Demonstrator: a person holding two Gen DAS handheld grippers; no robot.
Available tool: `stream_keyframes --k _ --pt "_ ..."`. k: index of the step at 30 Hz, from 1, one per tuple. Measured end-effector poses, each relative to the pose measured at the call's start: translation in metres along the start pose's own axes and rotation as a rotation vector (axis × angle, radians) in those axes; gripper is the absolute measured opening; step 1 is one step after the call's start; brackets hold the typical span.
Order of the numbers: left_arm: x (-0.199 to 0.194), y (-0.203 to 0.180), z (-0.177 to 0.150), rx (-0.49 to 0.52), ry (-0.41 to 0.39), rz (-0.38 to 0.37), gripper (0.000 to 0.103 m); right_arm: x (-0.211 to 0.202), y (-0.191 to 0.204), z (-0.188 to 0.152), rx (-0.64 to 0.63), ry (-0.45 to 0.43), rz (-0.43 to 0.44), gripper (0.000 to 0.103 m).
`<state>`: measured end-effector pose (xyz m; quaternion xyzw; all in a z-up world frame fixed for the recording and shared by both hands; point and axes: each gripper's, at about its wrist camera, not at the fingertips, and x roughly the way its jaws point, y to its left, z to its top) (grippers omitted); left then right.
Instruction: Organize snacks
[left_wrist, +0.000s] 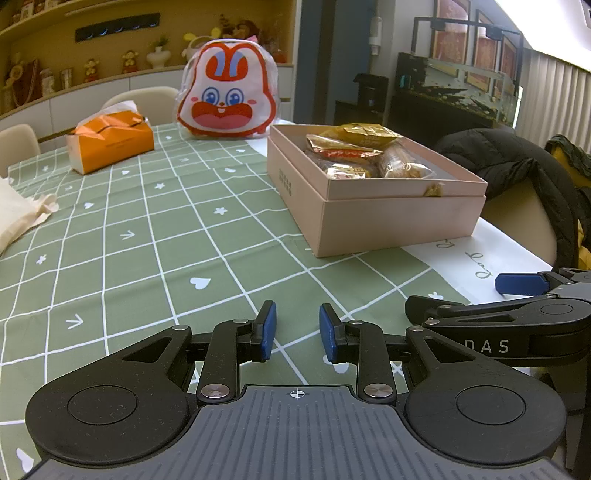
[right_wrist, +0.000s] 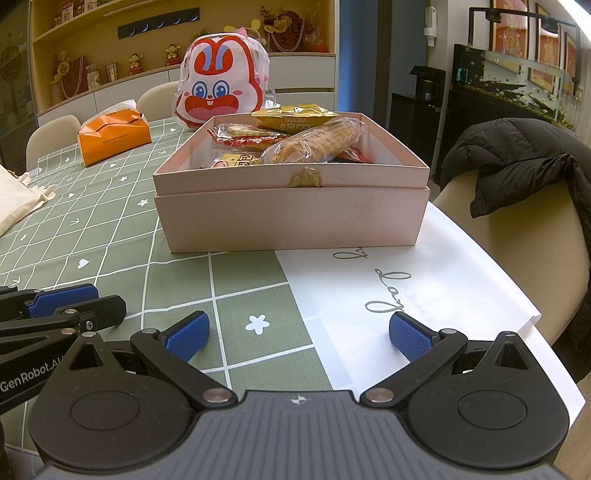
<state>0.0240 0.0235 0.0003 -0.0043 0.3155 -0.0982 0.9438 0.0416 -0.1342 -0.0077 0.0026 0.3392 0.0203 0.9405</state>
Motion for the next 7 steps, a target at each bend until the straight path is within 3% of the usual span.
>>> stream_keyframes --k 7 --pt "-0.0002 0.0004 0.0000 -0.003 -0.001 -0.003 0.030 -0.0002 0.0006 -0.0007 -0.001 0.000 -0.001 0.103"
